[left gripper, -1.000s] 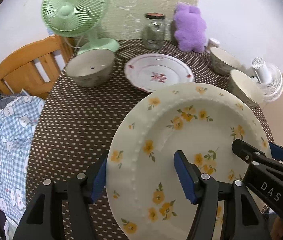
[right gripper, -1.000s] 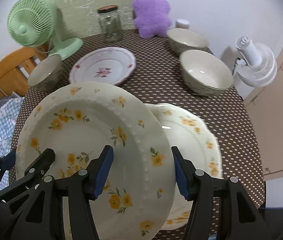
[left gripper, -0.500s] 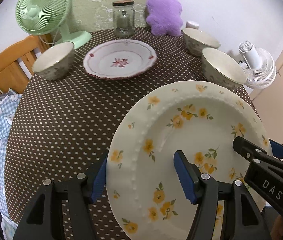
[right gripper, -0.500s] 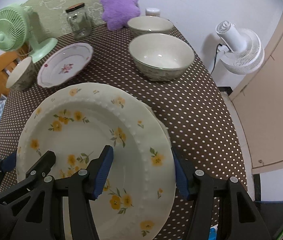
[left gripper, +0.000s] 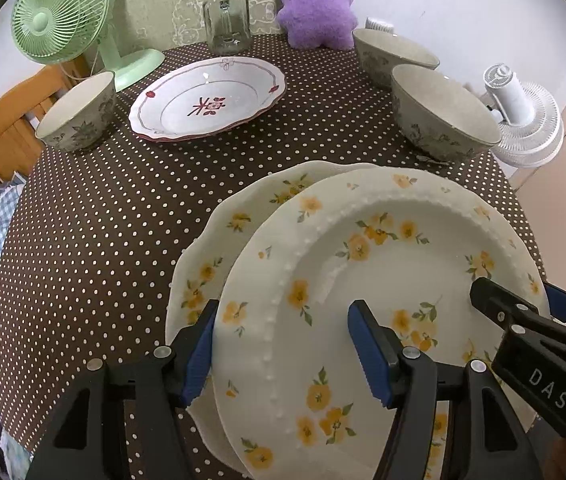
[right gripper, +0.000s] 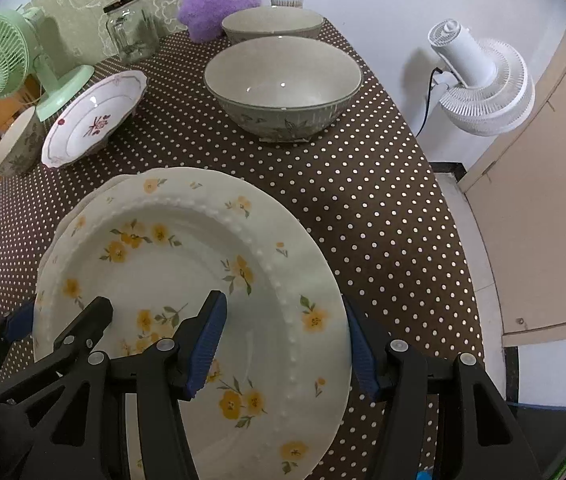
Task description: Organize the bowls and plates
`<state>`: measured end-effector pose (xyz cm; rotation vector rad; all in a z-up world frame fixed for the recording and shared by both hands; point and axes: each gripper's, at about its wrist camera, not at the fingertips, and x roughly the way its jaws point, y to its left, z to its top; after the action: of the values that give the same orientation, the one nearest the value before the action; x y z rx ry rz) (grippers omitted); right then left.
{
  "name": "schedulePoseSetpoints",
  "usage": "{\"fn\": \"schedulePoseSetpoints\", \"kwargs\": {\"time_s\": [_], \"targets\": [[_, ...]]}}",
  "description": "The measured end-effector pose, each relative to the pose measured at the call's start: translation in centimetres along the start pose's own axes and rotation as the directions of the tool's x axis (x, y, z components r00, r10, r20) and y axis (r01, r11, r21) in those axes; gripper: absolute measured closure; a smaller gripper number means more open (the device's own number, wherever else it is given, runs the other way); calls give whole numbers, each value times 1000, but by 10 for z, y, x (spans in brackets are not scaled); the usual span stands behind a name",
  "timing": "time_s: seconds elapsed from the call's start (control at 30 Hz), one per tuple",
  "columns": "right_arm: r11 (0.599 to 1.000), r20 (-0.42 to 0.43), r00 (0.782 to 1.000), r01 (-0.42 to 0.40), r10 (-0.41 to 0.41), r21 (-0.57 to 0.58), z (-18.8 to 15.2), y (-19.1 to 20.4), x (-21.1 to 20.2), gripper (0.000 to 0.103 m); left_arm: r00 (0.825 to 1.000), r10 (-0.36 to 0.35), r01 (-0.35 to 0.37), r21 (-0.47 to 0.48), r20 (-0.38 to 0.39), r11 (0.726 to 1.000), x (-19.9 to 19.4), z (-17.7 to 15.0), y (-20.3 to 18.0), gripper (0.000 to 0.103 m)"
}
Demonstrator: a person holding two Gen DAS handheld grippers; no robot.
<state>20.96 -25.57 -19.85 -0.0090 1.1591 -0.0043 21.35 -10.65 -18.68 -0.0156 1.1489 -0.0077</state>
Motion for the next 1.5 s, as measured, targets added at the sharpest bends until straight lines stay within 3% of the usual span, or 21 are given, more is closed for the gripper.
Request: {"fn": "schedulePoseSetpoints", "kwargs": {"time_s": [0.37,0.57,0.63,0.67,0.7,1.03,1.2,1.5], "targets": [[999,-26,999,-28,27,-16,5,5,12,42,999,41,-41,-10,-8,999,11,5,6,37],[999,-26,999,-27,26,-18,4,7,14,42,999,53,-53,15,-10,998,12,5,4,32],[999,-24,999,-39,38,-17,3,7,14,43,996,94,-94,55,-4,994,11,5,-3,30],[999,-22,999,-34,34,-20,3,9,14,44,995,104,-104,89,7,991,10,4,-8,23],[999,-18,999,-39,39,-21,3,9,14,44,995,100,-100,94,9,990,10,3,-10,19],[1000,16,1000,-6,6,-13,-1,-1,-5,44,998,63,-63,45,10,997,-2,2,-4,17],[999,17,1000,-23,23,-23,-6,-4,-12,66,998,51,-51,27,25,998,-12,2,2,16],[998,1,1000,-20,20,-56,-4,11,4,68,999,47,-47,-10,20,999,-15,-1,15,16]]}}
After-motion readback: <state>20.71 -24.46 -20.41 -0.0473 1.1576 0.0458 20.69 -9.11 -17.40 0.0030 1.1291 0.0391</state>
